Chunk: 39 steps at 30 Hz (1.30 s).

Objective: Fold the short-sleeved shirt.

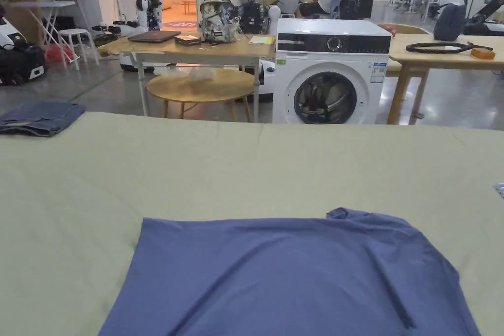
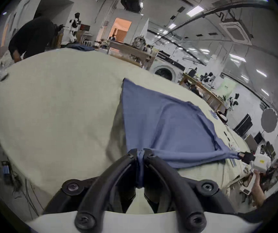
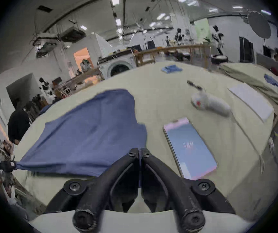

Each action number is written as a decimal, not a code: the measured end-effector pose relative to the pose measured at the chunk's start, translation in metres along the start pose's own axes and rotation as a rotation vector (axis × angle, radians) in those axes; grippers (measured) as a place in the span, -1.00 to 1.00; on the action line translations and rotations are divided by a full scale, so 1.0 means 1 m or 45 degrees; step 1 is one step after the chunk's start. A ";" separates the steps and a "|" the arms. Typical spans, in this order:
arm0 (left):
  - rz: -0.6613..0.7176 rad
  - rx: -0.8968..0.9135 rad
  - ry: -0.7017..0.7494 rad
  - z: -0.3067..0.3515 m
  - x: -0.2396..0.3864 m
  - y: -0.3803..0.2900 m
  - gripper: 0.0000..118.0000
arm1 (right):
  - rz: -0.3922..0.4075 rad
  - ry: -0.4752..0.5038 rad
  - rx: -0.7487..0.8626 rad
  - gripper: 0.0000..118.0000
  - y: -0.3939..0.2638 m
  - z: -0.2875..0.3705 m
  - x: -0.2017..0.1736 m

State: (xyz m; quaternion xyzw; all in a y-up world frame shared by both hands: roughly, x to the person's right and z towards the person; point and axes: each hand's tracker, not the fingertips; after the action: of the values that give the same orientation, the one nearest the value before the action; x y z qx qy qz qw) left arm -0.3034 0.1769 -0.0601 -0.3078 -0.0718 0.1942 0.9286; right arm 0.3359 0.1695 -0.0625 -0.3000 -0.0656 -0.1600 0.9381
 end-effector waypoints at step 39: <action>-0.230 -0.066 0.277 -0.008 0.030 -0.026 -0.24 | 0.320 0.214 0.047 -1.00 0.014 0.015 -0.090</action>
State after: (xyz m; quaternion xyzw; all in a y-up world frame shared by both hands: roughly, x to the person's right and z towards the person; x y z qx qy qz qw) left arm -0.2662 0.1658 -0.0506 -0.3432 -0.0031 0.0735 0.9364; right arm 0.2553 0.2126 -0.0782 -0.2741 0.0485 -0.0647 0.9583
